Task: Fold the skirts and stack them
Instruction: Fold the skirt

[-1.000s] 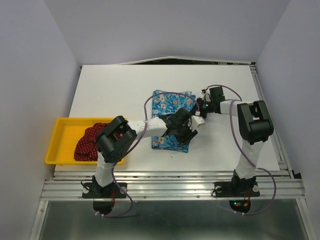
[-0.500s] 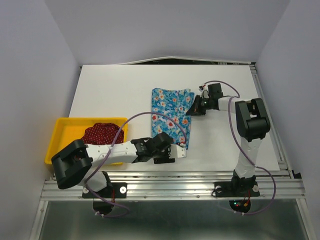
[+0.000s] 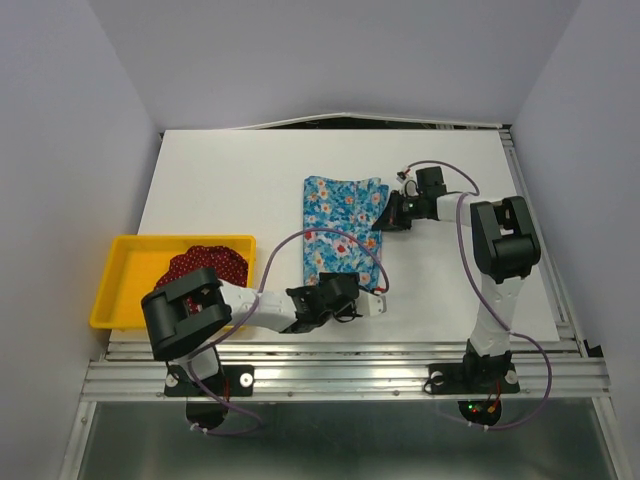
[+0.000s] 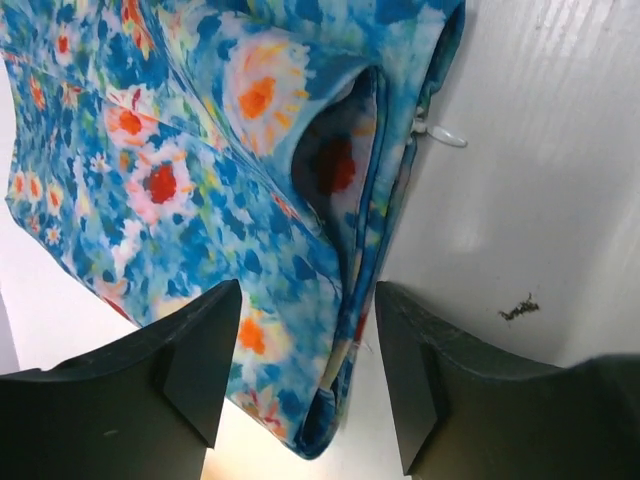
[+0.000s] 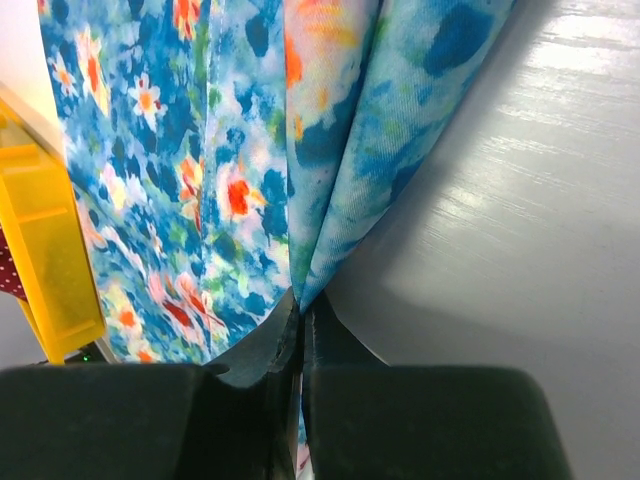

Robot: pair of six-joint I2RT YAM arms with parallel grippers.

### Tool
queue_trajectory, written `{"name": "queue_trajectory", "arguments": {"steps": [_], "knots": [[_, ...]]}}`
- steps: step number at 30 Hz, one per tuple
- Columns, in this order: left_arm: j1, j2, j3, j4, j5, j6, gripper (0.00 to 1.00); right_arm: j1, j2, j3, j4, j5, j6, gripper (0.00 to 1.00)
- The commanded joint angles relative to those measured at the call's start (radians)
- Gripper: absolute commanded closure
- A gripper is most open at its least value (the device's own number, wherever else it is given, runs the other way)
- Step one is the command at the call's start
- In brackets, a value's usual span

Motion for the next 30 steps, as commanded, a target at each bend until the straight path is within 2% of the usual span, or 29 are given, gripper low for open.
{"name": "queue_trajectory", "arguments": {"steps": [1,2,3,6,10,11,12,14,19,20,23,30], "knots": [[-0.004,0.082,0.006,-0.002,0.011,0.046,0.36,0.002,0.109,-0.075,-0.151,0.255,-0.121,0.99],[-0.001,0.096,0.006,-0.001,0.021,0.054,0.4,0.002,0.108,-0.076,-0.153,0.255,-0.121,0.99],[0.005,0.121,0.003,0.004,0.037,0.059,0.53,0.002,0.106,-0.076,-0.153,0.252,-0.124,0.99],[0.009,0.15,0.01,0.019,0.04,0.063,0.73,0.002,0.111,-0.072,-0.164,0.252,-0.13,0.99],[0.028,0.144,0.027,0.024,0.041,0.065,0.8,0.002,0.117,-0.069,-0.168,0.238,-0.138,0.99],[0.035,0.142,0.035,0.006,0.047,0.065,0.84,0.002,0.119,-0.069,-0.171,0.237,-0.139,0.99],[0.039,0.133,0.05,-0.008,0.064,0.063,0.93,0.002,0.119,-0.07,-0.17,0.233,-0.141,0.99],[0.044,0.118,0.068,-0.066,0.086,0.06,1.0,0.002,0.111,-0.075,-0.171,0.232,-0.145,0.99],[0.042,-0.005,0.145,-0.304,0.256,0.049,1.0,0.011,0.08,-0.087,-0.173,0.226,-0.162,0.99],[0.042,-0.02,0.16,-0.304,0.285,0.043,1.0,0.011,0.074,-0.089,-0.173,0.226,-0.165,0.99],[0.044,-0.055,0.22,-0.497,0.414,0.028,1.0,0.011,0.057,-0.096,-0.183,0.224,-0.183,0.99],[0.045,-0.127,0.305,-0.687,0.526,0.029,1.0,0.031,0.0,-0.136,-0.205,0.197,-0.249,0.99]]}}
